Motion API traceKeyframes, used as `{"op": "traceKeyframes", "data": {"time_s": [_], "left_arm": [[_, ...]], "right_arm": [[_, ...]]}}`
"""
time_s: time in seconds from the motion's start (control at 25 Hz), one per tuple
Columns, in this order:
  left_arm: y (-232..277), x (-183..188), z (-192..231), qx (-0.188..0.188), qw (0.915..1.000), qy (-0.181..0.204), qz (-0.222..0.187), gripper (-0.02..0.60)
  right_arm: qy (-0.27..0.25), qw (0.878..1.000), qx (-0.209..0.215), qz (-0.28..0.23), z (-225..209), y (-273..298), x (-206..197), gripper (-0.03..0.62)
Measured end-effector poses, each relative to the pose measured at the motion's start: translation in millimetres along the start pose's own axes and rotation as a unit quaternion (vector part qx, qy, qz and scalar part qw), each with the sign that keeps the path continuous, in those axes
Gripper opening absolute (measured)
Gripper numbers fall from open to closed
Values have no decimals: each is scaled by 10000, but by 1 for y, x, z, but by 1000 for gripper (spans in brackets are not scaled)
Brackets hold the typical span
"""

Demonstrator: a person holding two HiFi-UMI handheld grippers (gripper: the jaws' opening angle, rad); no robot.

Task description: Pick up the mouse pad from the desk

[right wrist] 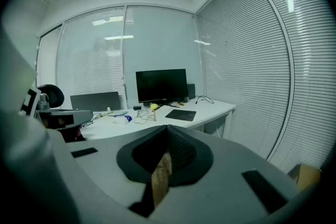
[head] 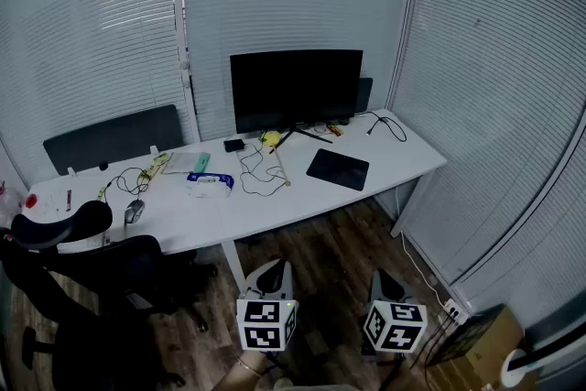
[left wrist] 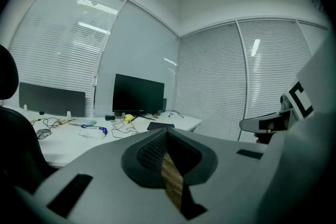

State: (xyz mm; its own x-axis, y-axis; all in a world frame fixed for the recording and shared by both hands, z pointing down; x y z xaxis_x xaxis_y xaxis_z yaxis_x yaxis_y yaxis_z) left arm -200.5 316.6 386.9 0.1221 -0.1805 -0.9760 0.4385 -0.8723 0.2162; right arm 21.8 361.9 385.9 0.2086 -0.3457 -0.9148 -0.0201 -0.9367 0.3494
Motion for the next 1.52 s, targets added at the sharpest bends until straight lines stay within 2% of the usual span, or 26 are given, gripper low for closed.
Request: {"op": "traceKeyframes", "data": {"time_s": [0.24, 0.48, 0.76, 1.52], "left_arm": [[-5, -3, 13, -13, 10000, -22, 9, 17], [1, -15, 14, -95, 9998, -128, 107, 17], [12, -18, 9, -182, 9997, -84, 164, 17], [131, 13, 8, -147, 9996, 163, 178, 17]], "right_arm": [[123, 9997, -141, -128, 6, -4, -1, 32], [126, 9995, -287, 9, 5, -6, -11, 32], [132, 9994, -305, 78, 2, 2, -15, 33], [121, 9993, -352, 69, -52, 104, 32, 33]]}}
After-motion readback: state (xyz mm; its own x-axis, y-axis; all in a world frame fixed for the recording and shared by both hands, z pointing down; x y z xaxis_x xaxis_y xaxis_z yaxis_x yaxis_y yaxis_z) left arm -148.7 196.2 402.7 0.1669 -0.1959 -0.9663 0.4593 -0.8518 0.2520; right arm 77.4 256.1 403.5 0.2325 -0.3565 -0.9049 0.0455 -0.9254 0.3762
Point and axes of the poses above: the fingertips, and each gripper's own axes: y forward along the fingers, z to its left, x out of its top, the point moved 5 cm from there along -y, backward along the fingers, and after that the axes turned 8 degrees about y, right-handed, at the moved point
